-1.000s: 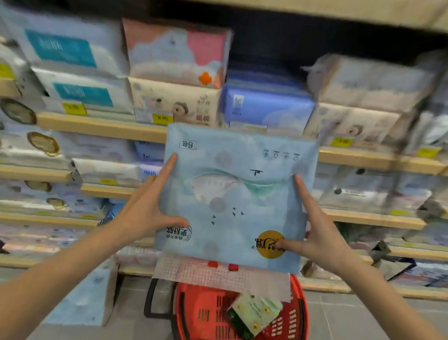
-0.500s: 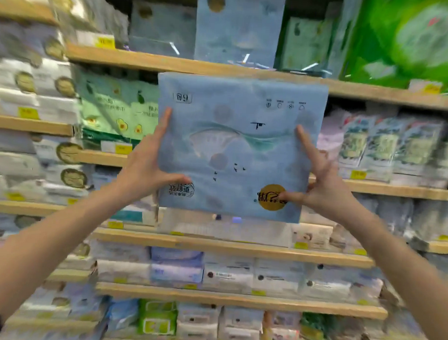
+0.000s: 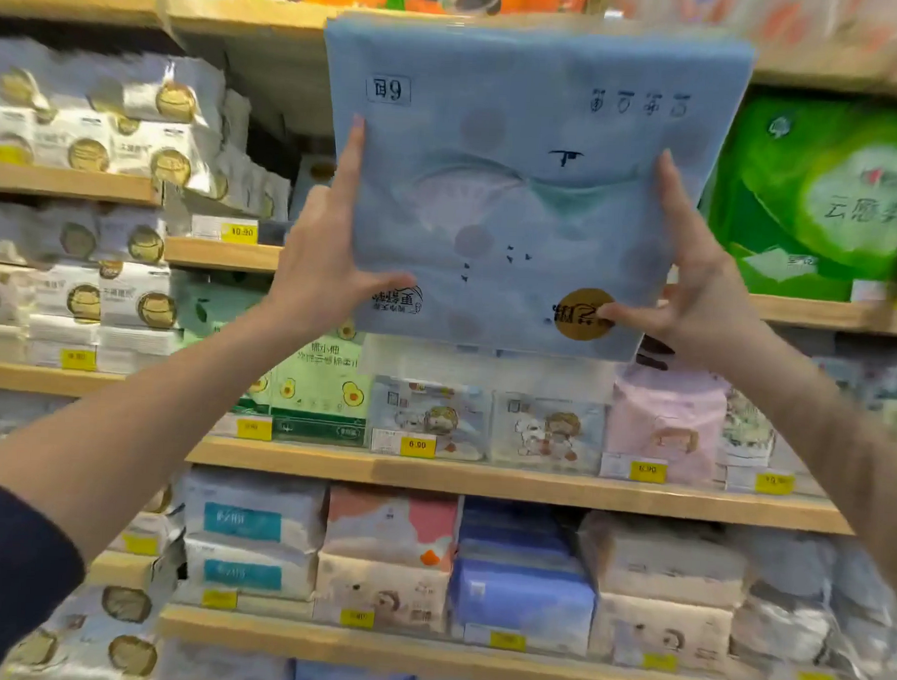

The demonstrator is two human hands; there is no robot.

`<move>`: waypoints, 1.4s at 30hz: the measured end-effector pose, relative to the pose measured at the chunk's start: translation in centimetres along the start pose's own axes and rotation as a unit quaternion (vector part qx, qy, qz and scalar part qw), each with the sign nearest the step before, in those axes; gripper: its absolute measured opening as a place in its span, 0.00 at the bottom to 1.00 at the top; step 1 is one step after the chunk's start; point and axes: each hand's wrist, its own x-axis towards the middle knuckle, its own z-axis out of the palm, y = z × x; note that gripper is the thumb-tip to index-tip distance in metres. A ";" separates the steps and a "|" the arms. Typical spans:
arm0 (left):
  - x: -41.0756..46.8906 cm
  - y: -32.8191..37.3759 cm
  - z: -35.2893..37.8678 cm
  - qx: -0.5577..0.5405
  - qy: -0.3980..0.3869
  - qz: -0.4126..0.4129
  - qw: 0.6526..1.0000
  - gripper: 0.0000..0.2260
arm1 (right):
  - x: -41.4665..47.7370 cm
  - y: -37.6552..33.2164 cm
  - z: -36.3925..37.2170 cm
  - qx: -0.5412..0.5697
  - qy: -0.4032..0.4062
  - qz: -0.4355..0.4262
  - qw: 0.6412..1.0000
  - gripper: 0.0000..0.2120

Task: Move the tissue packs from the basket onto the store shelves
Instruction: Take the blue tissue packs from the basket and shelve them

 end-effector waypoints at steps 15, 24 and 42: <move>12.9 -4.6 4.7 0.022 0.130 0.037 0.991 0.55 | 13.4 7.2 2.8 -0.088 0.096 -0.092 0.987 0.51; 16.4 -8.8 6.9 0.000 0.140 0.049 0.989 0.54 | 16.6 7.6 5.8 -0.128 0.101 -0.033 0.986 0.54; 17.1 -12.7 11.3 0.019 0.027 0.040 0.999 0.55 | 16.4 14.1 9.0 -0.099 0.044 0.020 0.994 0.55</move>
